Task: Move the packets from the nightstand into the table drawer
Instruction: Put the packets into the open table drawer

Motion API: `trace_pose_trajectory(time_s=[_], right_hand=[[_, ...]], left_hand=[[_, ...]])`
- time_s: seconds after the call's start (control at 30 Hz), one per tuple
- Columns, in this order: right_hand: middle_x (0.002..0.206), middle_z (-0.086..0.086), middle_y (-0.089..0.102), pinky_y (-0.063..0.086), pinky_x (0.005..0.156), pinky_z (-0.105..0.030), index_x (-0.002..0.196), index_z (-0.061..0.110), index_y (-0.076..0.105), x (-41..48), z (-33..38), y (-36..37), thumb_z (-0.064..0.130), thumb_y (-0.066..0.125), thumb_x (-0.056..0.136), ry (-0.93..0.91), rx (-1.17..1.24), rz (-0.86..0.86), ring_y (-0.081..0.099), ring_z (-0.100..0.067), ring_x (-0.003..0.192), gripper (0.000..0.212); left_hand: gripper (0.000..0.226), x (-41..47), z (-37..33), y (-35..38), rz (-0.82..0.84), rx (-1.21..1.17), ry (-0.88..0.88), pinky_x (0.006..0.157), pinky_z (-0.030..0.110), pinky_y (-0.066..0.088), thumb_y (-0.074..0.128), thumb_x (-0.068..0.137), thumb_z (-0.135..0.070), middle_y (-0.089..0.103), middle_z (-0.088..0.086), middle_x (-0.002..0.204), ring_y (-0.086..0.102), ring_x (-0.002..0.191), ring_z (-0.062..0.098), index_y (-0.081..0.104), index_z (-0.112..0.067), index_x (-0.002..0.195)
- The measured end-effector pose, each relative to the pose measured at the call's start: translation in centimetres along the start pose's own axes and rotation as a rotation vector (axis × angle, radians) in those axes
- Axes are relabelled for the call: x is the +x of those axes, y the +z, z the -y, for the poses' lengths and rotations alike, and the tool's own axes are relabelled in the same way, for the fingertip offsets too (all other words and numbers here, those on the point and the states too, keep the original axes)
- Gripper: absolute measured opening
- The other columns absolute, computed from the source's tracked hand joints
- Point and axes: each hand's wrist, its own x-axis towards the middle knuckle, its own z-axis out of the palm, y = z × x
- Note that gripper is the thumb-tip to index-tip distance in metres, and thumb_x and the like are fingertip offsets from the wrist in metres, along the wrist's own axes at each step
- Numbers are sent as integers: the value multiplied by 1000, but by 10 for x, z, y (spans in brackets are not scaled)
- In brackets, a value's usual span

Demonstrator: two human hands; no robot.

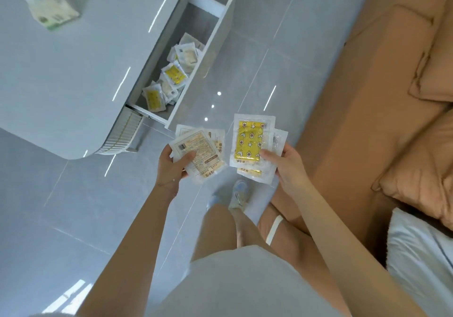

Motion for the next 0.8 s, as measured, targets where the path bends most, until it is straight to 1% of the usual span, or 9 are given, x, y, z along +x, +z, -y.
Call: trace_pose_trajectory(time_s=[0.1,0.27,0.37,0.47,0.53,0.6,0.7,0.8], right_hand=[[106,-6,73,56,84,-39,107,17,67,37,38,29,-2,64,85,14,-50,20,71,-24,97,29],[95,-1,75,59,75,-32,102,17,68,102,94,83,-3,64,84,38,-70,2,72,-19,88,28],[96,-3,74,59,76,-33,103,15,67,137,129,112,-5,63,84,40,-76,26,72,-18,85,28],[100,-8,72,58,78,-36,103,13,67,171,164,137,-6,63,83,7,-99,18,71,-21,87,28],[101,-9,72,59,74,-32,105,12,66,193,187,151,-7,62,83,6,-110,27,71,-20,87,29],[99,-8,72,58,68,-29,105,11,65,217,207,164,-7,62,84,4,-139,61,72,-18,84,28],[100,-10,73,58,72,-35,105,11,67,258,230,179,-6,64,82,17,-225,97,72,-23,87,28],[102,-10,73,59,76,-38,109,9,65,301,253,192,-4,66,81,26,-325,142,72,-25,90,31]], left_hand=[[45,37,-31,-6,-48,-39,-26,75,44,59,69,82,-5,68,6,111,68,97,28,53,-10,124],[42,102,-86,-18,-91,-95,-62,72,41,59,69,82,-4,66,5,113,67,98,27,54,-15,120],[44,137,-118,-27,-129,-101,-73,78,46,57,69,82,-5,65,7,116,66,101,28,53,-13,122],[47,170,-148,-32,-163,-119,-78,81,50,56,70,81,-5,64,9,118,65,102,29,51,-12,124],[45,190,-164,-33,-186,-137,-70,80,50,56,70,81,-5,65,8,116,66,101,28,52,-13,122],[41,207,-178,-31,-213,-177,-70,76,46,58,69,82,-5,66,7,113,67,99,26,54,-14,119],[36,233,-191,-26,-269,-242,-86,69,40,60,68,83,-6,66,6,111,68,93,24,54,-15,115],[38,257,-197,-19,-327,-307,-122,66,39,60,67,84,-7,67,7,109,68,92,26,51,-12,118]])
